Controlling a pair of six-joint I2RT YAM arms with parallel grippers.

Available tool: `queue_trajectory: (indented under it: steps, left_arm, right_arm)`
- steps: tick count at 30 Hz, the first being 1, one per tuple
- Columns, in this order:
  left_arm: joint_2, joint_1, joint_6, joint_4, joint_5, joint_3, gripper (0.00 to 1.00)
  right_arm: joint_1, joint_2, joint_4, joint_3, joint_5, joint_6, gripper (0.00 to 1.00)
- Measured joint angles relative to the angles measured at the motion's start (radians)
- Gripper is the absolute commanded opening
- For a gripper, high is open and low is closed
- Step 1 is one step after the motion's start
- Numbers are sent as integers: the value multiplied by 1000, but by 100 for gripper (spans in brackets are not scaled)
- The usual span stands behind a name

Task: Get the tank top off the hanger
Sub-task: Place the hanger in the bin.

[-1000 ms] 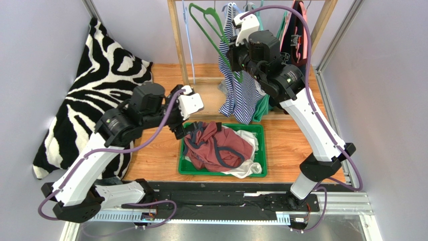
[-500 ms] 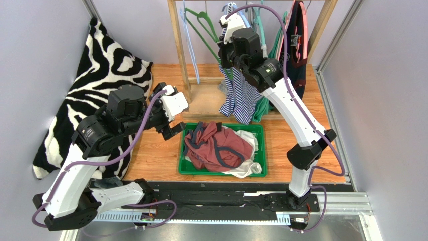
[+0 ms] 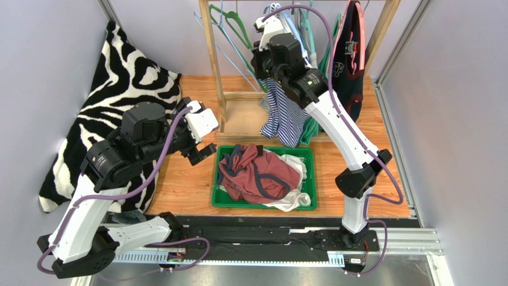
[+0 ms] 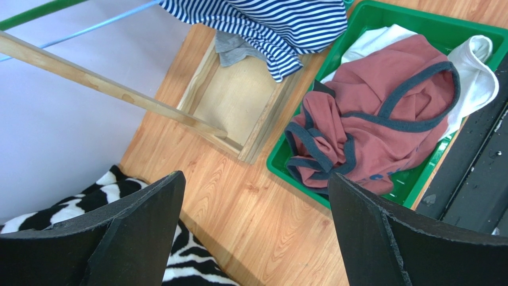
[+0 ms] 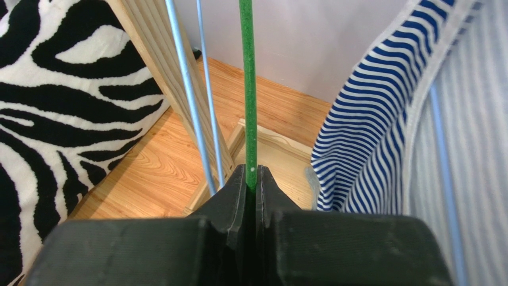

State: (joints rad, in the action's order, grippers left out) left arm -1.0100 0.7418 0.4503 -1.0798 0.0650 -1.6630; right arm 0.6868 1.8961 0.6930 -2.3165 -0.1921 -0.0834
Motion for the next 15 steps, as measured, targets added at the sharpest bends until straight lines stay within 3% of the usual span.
queue_trajectory:
  steps: [9, 13, 14, 15]
  left_arm:
    - [-11, -5, 0, 7, 0, 0, 99]
    - [-20, -8, -1, 8, 0, 0, 99]
    - [-23, -9, -1, 8, -2, 0, 99]
    - [-25, -10, -2, 10, -4, 0, 99]
  right_arm:
    - [31, 42, -29, -13, 1, -7, 2]
    - [29, 39, -29, -9, -1, -7, 31]
    - [29, 32, -28, 2, -4, -10, 45]
    - [29, 26, -26, 12, -8, -13, 50]
